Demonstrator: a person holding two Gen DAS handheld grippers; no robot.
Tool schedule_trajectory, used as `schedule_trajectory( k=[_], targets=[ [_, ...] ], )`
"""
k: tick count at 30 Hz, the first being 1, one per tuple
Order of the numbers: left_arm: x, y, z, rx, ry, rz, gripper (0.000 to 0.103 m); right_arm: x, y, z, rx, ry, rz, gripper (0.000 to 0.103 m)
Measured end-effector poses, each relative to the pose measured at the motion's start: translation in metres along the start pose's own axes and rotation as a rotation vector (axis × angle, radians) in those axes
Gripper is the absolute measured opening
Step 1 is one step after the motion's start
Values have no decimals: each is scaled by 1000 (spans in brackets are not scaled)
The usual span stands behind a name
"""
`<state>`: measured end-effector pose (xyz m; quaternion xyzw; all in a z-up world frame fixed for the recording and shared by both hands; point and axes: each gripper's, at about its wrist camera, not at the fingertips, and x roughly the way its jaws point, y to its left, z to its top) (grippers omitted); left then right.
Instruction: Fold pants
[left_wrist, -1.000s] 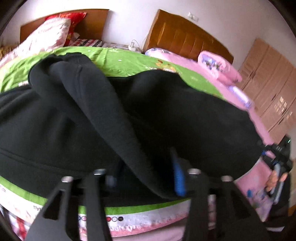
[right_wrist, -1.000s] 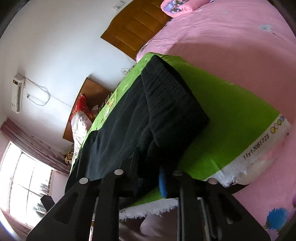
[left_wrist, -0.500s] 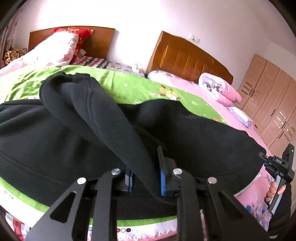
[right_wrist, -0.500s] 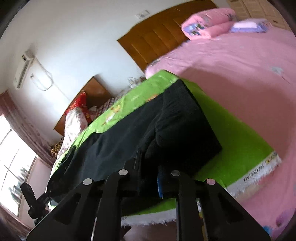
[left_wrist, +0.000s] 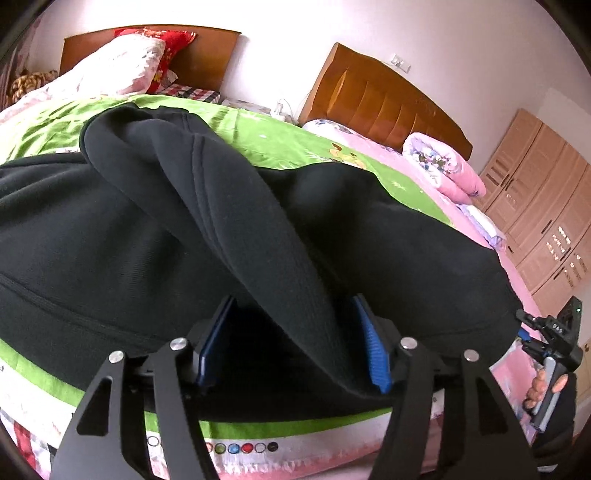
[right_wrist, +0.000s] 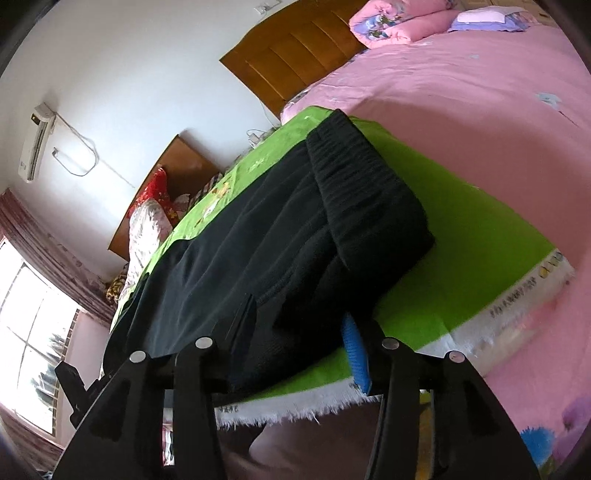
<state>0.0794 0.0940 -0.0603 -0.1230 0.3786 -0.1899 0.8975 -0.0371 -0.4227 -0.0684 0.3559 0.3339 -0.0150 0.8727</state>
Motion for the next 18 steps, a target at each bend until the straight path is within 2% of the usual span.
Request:
schedule_trajectory(
  k=[3,5,7,8,10,12,14,15,18],
  targets=[
    [-4,2,-1,3,-6,4,71,-29,9,4,-41,-128,-133,46],
    [-4,2,-2,2,-9,1,72,-43,28,3,-125,-202,-161,46],
    [-3,-1,-3,12,-14,7,75,-44,60,-4,-256,-234,-142,47],
    [-3,-4,-4,21,-15,14,77,-40,76,-9,-309,-226,-120,48],
    [-2,-9,-5,41,-15,30,78,-19,105,-20,-412,-168,-72,62],
    [-4,-9,-5,45,-15,28,79,7,123,-32,-473,-110,-63,63],
    [-8,-4,-3,31,-12,10,81,36,131,-44,-516,-19,-77,63],
    [-11,0,-2,21,-14,10,85,48,131,-49,-528,19,-93,64],
    [-28,17,5,-18,-38,50,87,55,132,-66,-644,7,-173,66]
  ],
)
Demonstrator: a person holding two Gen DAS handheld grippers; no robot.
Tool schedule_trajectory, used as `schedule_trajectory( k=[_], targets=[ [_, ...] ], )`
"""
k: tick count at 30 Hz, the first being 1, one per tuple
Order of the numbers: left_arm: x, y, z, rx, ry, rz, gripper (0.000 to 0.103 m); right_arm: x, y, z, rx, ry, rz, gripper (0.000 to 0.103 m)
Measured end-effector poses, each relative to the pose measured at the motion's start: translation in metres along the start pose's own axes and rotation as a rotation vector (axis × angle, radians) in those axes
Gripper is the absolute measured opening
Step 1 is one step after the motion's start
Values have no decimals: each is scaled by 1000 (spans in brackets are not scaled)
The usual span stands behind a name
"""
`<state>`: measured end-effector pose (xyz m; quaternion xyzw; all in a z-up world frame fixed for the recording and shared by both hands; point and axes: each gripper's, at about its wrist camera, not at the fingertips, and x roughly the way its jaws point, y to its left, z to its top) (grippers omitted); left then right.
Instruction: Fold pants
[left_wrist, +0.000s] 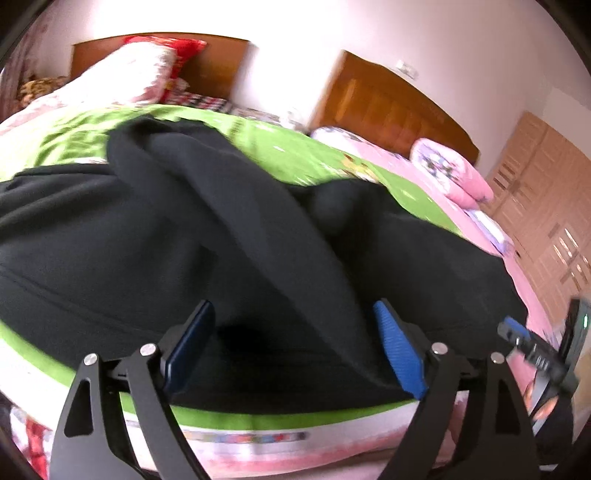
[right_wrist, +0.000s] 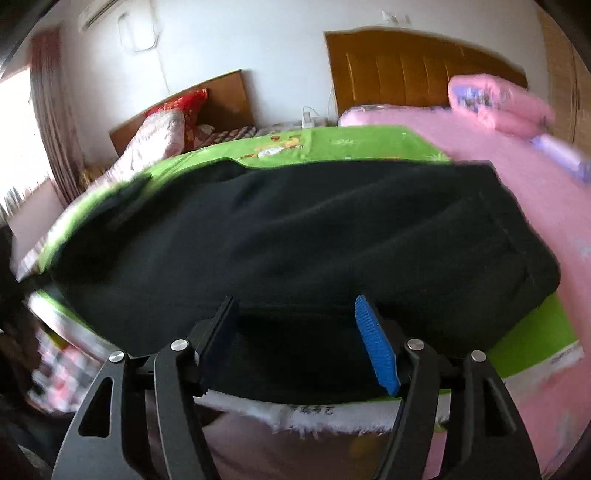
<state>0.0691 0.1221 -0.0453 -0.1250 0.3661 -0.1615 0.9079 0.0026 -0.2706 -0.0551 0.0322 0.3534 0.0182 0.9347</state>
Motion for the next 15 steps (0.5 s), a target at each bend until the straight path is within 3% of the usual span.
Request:
schedule_trajectory(
  k=[3,6,10,13,15],
  targets=[
    [-17,23,20,-66,-24,1,87,-2,-4,1,13,10,12,67],
    [-16,30,60,-78,0,79,87,-3,-5,1,23,10,23,71],
    [19,4,108,21,65,156,88,3,4,2,4,16,7,75],
    [65,-16,122,95,197,208,88,4,5,2,-1,24,16,76],
    [89,-22,123,149,238,288,87,3,3,2,4,23,27,77]
  ],
)
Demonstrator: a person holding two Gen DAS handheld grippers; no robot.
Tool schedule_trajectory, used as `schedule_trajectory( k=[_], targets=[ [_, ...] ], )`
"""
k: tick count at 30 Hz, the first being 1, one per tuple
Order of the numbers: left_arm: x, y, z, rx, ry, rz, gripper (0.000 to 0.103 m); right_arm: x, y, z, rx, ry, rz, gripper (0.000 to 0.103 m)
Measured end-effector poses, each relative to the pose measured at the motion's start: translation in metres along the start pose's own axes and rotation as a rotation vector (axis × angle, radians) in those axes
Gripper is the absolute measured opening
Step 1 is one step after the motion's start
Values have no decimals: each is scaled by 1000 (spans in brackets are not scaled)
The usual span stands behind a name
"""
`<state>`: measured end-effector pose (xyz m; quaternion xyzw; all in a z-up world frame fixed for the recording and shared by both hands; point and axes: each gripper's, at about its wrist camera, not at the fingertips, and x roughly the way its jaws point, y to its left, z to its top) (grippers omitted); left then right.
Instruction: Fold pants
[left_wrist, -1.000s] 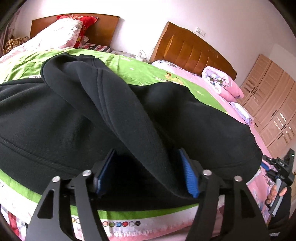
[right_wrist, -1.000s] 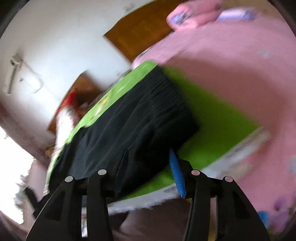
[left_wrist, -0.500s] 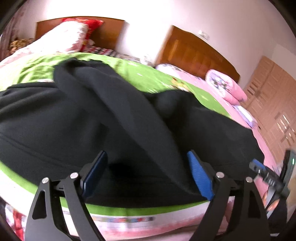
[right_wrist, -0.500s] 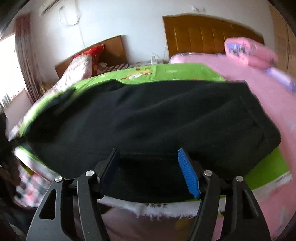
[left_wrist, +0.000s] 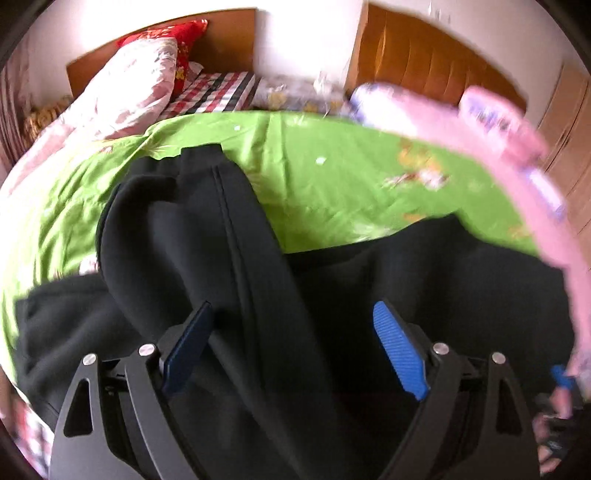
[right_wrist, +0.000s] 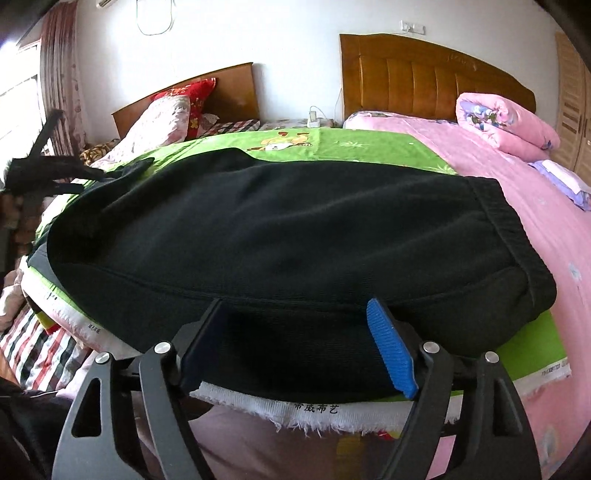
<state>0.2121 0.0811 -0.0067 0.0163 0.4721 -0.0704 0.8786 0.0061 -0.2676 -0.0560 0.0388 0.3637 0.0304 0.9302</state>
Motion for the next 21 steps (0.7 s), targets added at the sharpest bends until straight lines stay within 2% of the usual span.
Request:
schedule_trajectory(
  k=[1,2,3,4,5,8,9,10,11,12,13,14,15,17,19,21],
  targets=[
    [11,-6,0,32,13,77,85,0,0,0,1,-1,4,77],
    [16,-7,-1,49,13,118,64,-1,0,-1,1,-2,6,77],
    [18,-7,-4,57,6,151,30,0,0,-1,0,-1,9,77],
    [17,-2,-8,55,-16,179,24,0,0,-1,-2,-1,10,78],
    [13,4,-13,47,-38,170,17,0,1,-1,-2,-1,13,78],
    [-4,39,-37,-28,-68,123,14,1,3,0,-12,2,13,82],
    [-11,51,-44,-55,-77,78,15,2,4,0,-14,3,11,84],
    [-22,69,-54,-83,-112,-41,19,3,6,0,-17,4,10,85],
    [-31,81,-60,-105,-137,-119,34,3,7,1,-20,6,7,86],
    [-41,101,-65,-142,-175,-206,64,4,8,2,-19,9,2,87],
    [-57,131,-72,-209,-236,-258,79,4,8,2,-17,11,-1,87],
    [-69,157,-77,-270,-280,-249,98,4,9,3,-15,12,-4,87],
    [-82,195,-83,-349,-320,-214,100,4,9,4,-12,13,-6,87],
    [-91,248,-88,-436,-325,-187,100,3,8,7,7,4,1,87],
    [-88,309,-93,-513,-292,-164,99,-1,7,15,34,-20,32,87],
    [-76,348,-93,-520,-236,-158,99,-6,10,23,44,-50,49,87]
  ],
)
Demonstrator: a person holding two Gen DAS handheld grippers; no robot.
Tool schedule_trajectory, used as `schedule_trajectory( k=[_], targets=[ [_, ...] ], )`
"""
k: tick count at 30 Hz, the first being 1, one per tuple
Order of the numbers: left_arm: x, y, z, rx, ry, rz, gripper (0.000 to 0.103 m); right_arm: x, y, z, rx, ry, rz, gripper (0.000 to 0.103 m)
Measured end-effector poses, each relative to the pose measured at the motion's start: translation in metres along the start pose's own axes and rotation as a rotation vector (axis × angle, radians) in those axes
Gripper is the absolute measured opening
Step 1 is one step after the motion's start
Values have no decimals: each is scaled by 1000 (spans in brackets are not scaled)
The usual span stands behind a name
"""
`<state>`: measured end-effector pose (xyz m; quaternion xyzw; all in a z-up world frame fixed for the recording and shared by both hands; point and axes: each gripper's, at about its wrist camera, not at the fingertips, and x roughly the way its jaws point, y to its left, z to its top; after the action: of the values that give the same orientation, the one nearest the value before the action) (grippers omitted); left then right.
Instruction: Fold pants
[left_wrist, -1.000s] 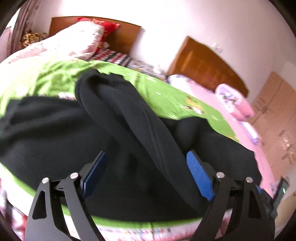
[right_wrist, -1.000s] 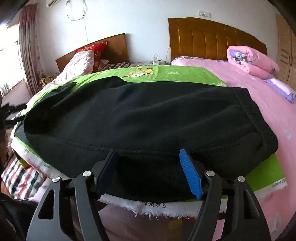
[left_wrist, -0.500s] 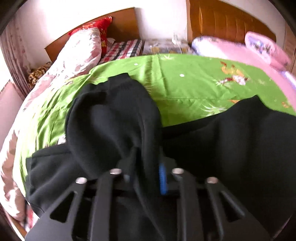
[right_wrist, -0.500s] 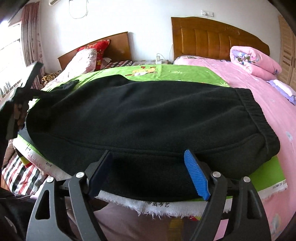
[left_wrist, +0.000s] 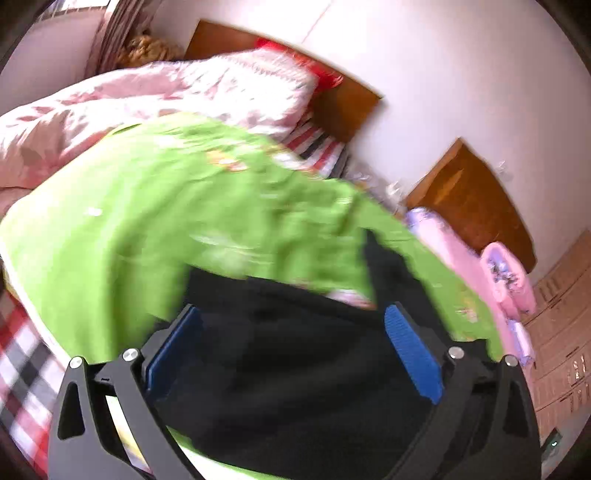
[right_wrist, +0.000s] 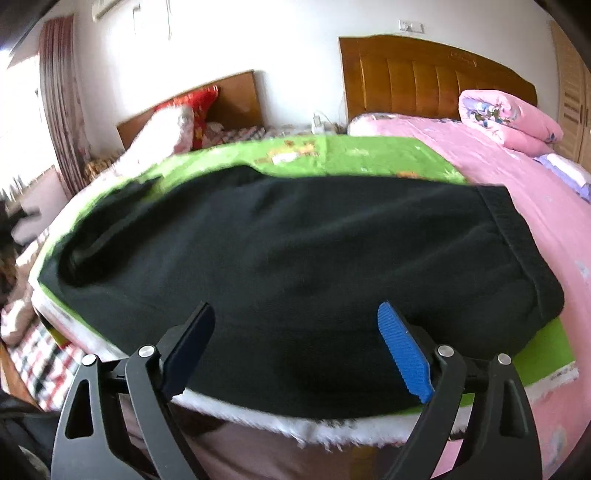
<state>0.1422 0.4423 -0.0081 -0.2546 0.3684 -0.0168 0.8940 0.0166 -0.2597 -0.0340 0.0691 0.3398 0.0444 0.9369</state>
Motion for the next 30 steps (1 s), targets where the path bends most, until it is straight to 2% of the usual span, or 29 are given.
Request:
schedule_trajectory(
  k=[3,6,8,11,14,16,17,19,21,22,25,26,27,28,29,30],
  targets=[
    [23,42,10,3,101,-3,94,-4,12,14,-15,-33,10,87],
    [47,62,9,39,163,47,85,-3,27,23,-24,-40,29,87],
    [51,69,6,58,162,8,84,0,39,26,-40,-35,40,87],
    [46,66,-6,96,197,-78,68,5,49,27,-50,-27,50,87],
    [41,66,-17,165,243,-107,68,10,57,28,-46,-18,71,87],
    [40,71,-17,155,247,-113,68,13,61,27,-43,-12,92,87],
    [42,76,-15,136,247,-108,68,15,63,27,-43,-10,99,87],
    [48,85,-12,86,236,-145,76,17,68,26,-48,-6,113,87],
    [51,83,-16,79,225,-191,100,17,70,25,-48,-7,118,87],
    [52,74,-19,128,226,-157,101,17,69,24,-45,-8,117,87],
    [60,35,-36,314,239,50,100,16,61,23,-20,-10,109,87],
    [62,30,-39,341,237,98,91,15,58,23,-8,-11,108,87],
    [59,24,-40,364,228,136,76,15,55,23,0,-10,106,87],
    [52,20,-39,366,206,155,69,15,52,22,12,-11,102,87],
    [46,17,-39,363,192,144,44,16,51,21,19,-10,100,87],
    [38,9,-41,371,173,143,32,16,49,21,24,-11,99,87]
  ],
)
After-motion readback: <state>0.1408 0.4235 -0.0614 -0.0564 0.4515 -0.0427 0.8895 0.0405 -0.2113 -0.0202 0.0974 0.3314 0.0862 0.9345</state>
